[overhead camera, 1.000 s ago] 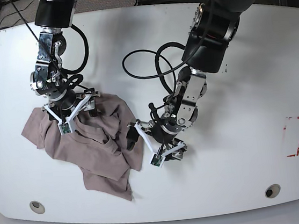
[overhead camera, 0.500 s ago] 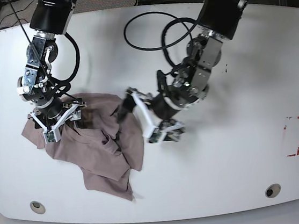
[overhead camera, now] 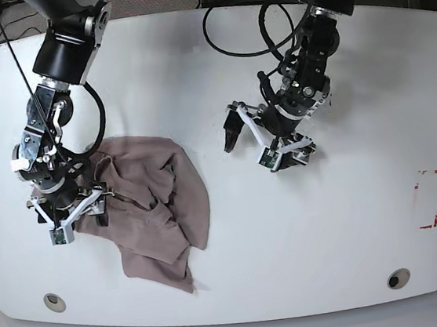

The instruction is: Fold the T-shirt properly

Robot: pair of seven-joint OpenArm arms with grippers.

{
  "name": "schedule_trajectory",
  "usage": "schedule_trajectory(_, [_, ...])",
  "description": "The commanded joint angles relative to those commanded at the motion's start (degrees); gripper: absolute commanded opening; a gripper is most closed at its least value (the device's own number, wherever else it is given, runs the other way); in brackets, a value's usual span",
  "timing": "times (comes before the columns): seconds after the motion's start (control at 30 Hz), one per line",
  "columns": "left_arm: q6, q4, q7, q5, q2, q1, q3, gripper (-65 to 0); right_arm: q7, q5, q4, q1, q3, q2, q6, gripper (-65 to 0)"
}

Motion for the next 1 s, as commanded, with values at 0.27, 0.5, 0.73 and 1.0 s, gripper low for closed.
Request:
schedule_trajectory(0.27, [0.0, 4.0, 0.0, 0.0, -1.8, 0.0, -0.3, -7.6, 0.0, -0.1, 1.1, -0.8, 0.0, 0.3, 0.0, -21.9])
schedule_trajectory(0.5, [-0.1, 4.7, 0.0, 0.0, -1.8, -0.1, -1.5, -7.6, 0.0, -0.1, 1.1, -0.9, 0.2, 0.4, 0.0, -21.9])
schedule_trajectory(0.73, [-0.2, 4.7, 0.0, 0.0, -1.9, -0.2, -1.8, -7.6, 0.0, -0.1, 1.1, -0.6, 0.3, 2.0, 0.0, -21.9])
schedule_trajectory(1.0, [-0.3, 4.7, 0.0, -0.1, -1.9, -0.1, -1.8, -7.5, 0.0, -0.1, 0.4, 0.8, 0.9, 4.8, -0.09, -21.9])
